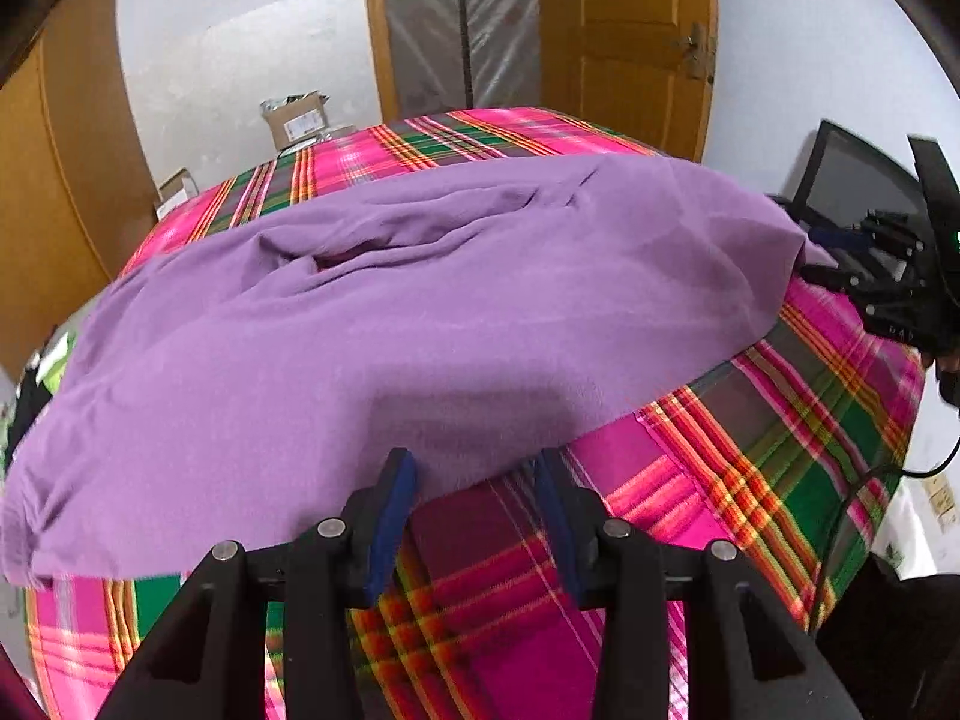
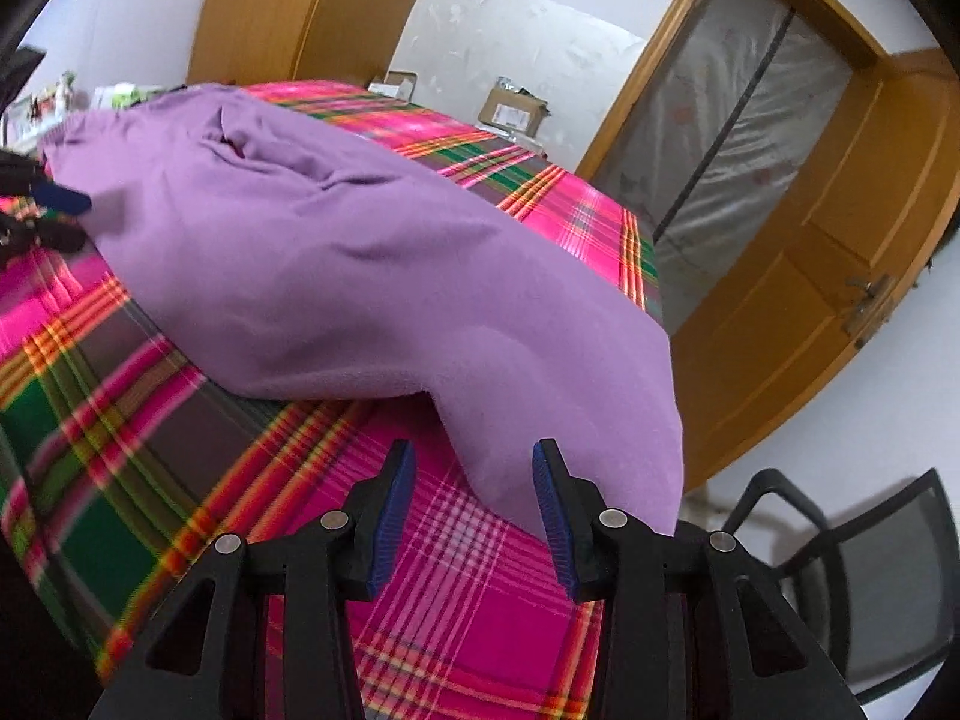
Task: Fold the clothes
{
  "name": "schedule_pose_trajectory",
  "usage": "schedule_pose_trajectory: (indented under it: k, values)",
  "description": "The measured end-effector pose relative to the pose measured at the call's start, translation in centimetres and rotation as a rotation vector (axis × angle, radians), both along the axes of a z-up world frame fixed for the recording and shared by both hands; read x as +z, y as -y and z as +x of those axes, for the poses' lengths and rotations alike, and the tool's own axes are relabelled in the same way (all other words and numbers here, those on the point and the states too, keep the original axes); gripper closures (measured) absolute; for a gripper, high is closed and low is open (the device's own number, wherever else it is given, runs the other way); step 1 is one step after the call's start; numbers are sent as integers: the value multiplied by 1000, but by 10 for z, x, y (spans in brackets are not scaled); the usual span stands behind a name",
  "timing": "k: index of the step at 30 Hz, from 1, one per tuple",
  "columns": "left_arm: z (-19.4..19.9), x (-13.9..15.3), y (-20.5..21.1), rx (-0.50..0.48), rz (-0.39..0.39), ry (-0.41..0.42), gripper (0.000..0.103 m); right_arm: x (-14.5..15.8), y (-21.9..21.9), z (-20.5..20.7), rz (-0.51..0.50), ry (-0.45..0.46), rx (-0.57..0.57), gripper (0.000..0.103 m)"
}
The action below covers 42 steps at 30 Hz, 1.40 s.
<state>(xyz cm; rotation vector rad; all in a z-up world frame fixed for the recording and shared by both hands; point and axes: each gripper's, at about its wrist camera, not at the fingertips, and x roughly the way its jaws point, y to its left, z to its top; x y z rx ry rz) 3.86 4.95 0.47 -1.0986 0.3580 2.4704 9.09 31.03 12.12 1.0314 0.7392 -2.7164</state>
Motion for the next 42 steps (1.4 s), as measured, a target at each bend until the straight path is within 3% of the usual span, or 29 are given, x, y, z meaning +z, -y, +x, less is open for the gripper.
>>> schedule_pose_trajectory:
  k: [5,8,10,12,13,14,21,29,42]
  values:
    - [-6,0,-3,-6,4,-3,60,1,-4,-10,-9,-16,-10,61]
    - [-10,0,-1,13,23,2,66,2,-5,-13,-36,-19,-10,63]
    - [-11,1,0,21,30,0,74,5,-5,-12,-54,-22,-7,73]
    - [-12,2,2,26,57,6,89,6,-6,-13,-70,-22,-9,85]
    - [-12,3,3,26,66,9,90,7,-6,-13,-76,-22,-12,94]
    - [-12,3,3,26,71,9,93,7,-6,-13,-82,-21,-13,95]
    - [-7,13,7,21,115,-4,100,17,-11,-11,-111,-63,-38,99]
    - [9,30,17,-21,184,-1,100,36,-19,11,-120,-102,-44,100]
    - [49,35,28,-50,228,35,100,27,-15,79,-46,4,-19,101]
